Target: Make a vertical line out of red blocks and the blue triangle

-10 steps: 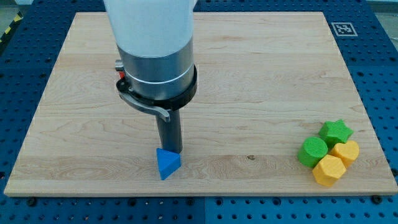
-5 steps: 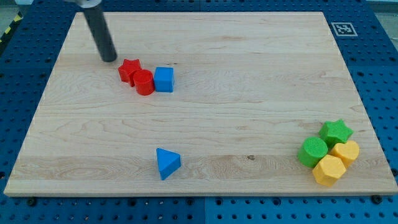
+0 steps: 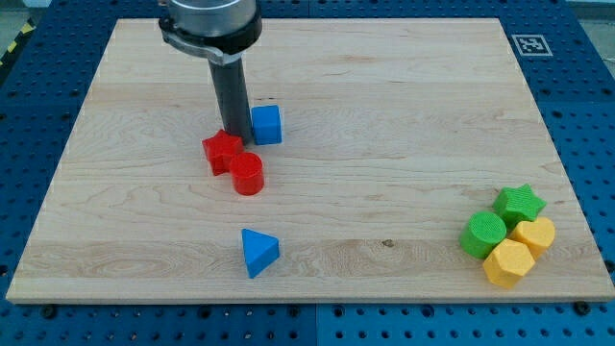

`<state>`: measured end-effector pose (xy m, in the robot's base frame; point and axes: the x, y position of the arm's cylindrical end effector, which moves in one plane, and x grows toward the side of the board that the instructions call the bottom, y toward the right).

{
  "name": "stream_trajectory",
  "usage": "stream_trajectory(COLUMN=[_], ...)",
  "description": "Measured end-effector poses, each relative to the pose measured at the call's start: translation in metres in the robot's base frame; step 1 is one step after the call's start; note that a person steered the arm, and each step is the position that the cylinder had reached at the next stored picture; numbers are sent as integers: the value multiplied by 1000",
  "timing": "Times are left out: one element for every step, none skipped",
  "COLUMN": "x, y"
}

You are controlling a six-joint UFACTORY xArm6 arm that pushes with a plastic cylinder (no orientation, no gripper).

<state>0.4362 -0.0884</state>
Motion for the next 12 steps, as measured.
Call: stream_trajectory(x=[5,19,40,51,69,88,97,97,97,98,110,98], y=[0,1,11,26,38,40,40,40,6,-43,-71,-88])
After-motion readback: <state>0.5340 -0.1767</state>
